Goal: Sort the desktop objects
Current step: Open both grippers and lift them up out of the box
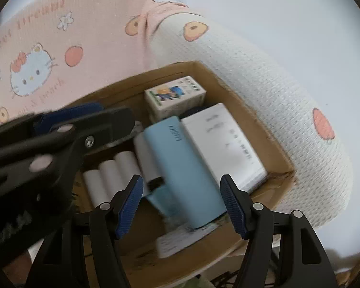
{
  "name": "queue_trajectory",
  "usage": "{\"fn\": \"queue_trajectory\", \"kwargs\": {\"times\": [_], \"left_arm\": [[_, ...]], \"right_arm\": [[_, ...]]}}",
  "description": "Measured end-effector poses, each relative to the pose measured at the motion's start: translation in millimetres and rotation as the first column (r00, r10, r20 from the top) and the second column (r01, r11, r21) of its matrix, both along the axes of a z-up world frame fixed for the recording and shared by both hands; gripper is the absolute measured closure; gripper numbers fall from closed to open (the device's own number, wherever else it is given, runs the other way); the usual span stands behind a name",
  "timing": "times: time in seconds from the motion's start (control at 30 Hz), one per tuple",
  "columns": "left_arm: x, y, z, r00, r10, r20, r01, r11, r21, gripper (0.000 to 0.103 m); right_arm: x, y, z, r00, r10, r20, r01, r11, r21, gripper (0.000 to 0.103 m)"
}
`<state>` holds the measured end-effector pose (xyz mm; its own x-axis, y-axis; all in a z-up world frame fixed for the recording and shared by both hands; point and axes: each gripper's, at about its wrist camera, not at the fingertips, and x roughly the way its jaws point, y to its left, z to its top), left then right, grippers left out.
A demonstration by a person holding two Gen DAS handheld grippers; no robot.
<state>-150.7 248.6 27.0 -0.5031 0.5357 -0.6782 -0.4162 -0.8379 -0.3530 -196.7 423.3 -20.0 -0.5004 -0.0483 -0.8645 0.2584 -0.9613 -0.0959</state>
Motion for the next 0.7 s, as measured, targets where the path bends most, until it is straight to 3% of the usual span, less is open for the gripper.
{"fn": "queue_trajectory", "kwargs": {"times": [0.1,0.27,0.47,0.6,0.7], "left_arm": [[18.0,-23.1,-2.7,0.997,0.061,-0.041,-0.062,0.998,-0.03,0.063],[36.4,-57.9,-7.3,0.992,0.12,-0.031,-0.121,0.992,-0.044,0.063],[55.0,-85.7,-2.6,0.974,0.208,-0.085,-0.221,0.958,-0.181,0.054],[59.4,-99.6,-12.1,0.968,0.249,-0.027,-0.248,0.939,-0.239,0.054],[61.2,-108.4,-17.0,0.965,0.257,0.046,-0.24,0.942,-0.235,0.053]], "right_arm": [[9.8,-16.3,1.9,0.999,0.028,-0.018,-0.028,1.0,0.011,0.039],[32.0,-41.3,5.6,0.994,0.101,-0.039,-0.098,0.993,0.07,0.038],[53.4,-64.4,4.8,0.985,0.168,-0.032,-0.162,0.977,0.141,0.037],[65.7,-73.6,3.8,0.981,0.19,-0.034,-0.18,0.964,0.194,0.035],[73.9,-77.8,6.7,0.979,0.2,-0.038,-0.188,0.959,0.213,0.032]]}}
